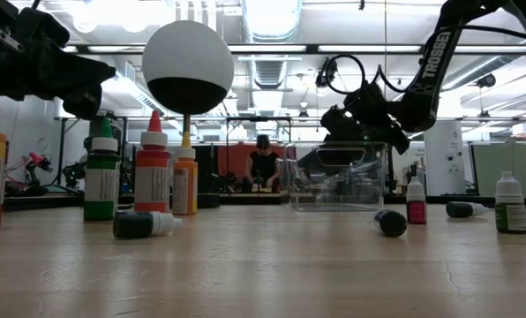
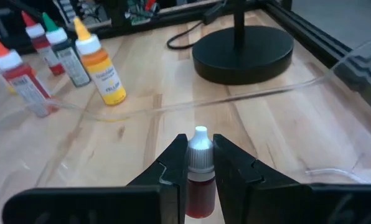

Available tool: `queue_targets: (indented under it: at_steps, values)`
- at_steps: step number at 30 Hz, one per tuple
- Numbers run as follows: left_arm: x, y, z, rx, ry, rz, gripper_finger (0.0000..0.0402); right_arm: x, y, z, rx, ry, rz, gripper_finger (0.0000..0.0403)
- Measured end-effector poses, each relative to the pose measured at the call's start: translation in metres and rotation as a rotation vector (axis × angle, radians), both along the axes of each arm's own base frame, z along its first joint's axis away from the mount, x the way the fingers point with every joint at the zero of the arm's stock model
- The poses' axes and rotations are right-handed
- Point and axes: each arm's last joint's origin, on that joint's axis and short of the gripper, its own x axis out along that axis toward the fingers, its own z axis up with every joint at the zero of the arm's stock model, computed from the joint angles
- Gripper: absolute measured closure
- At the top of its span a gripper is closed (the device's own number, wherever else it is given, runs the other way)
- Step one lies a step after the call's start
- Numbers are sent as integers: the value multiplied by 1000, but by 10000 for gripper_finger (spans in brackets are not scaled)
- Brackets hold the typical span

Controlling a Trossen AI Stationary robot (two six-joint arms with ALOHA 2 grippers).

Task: Pick & Place food coloring
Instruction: Put the small orange food coloring bottle into the transparent bin

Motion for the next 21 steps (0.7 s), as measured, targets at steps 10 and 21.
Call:
queue_targets:
  at_steps: [10, 21]
  values:
    - [0, 0, 0, 0, 0, 0, 401, 1, 1, -1, -81, 9, 2, 353]
    - [0, 0, 0, 0, 0, 0, 401, -1, 3, -6, -94, 48, 20, 353]
